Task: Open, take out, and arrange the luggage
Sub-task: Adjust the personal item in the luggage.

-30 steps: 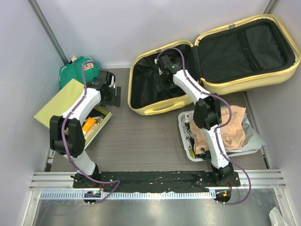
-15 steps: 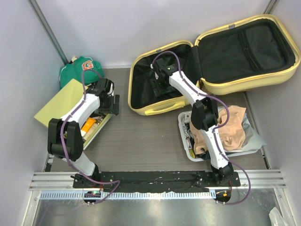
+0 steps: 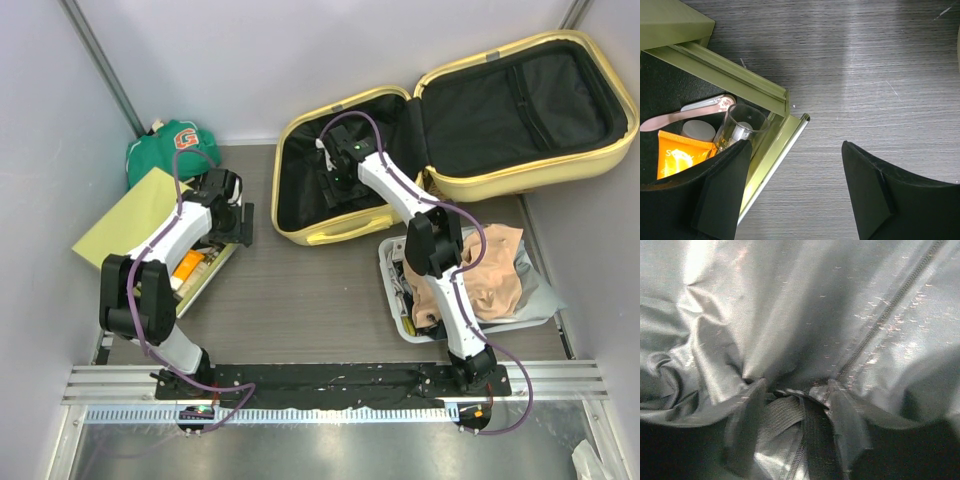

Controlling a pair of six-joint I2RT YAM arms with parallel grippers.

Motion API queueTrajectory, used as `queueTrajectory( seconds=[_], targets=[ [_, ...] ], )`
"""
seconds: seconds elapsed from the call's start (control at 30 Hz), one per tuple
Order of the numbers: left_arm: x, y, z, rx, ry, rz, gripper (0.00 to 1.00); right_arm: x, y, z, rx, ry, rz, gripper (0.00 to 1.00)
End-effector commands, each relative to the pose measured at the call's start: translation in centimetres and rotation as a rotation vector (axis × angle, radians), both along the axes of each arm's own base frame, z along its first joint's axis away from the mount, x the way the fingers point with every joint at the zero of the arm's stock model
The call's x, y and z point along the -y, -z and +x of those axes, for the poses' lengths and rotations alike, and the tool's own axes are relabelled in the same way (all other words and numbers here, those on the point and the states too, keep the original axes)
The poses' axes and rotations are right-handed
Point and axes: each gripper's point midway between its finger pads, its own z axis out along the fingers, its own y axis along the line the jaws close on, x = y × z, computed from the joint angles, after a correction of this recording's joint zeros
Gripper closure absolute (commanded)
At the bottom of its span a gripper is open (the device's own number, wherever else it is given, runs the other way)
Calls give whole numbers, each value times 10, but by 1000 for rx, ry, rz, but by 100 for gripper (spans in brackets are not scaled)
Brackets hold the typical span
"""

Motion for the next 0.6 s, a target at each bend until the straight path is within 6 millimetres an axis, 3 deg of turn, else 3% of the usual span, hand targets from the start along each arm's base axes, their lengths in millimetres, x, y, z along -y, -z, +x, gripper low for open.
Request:
queueTrajectory(
  seconds=[0.0,0.13,0.27,0.37,0.4,0.47,0.5,0.57],
  targets=[
    [-2,-19,7,71,-9,-7,22,-9,21,-32,-111,-85,-28,47],
    [-3,-19,7,74,-10,1,22,-5,22,-33,-114,-54,-48,69],
    [-3,-19,7,80,-13,-1,22,3,-11,-10,-4,52,-44,99],
    [-3,-18,7,87,-29,-6,22,15,-54,12,117,178,2,99],
    [-3,-19,7,92,-35,-9,22,19,-77,18,165,211,35,99],
    [-3,-18,7,95,-44,-16,22,29,-101,35,221,314,137,99],
    [-2,-18,8,99,-46,-17,22,32,-123,38,254,349,197,99],
    [-1,-18,8,101,-50,-21,22,40,-133,49,257,420,314,99]
  ],
)
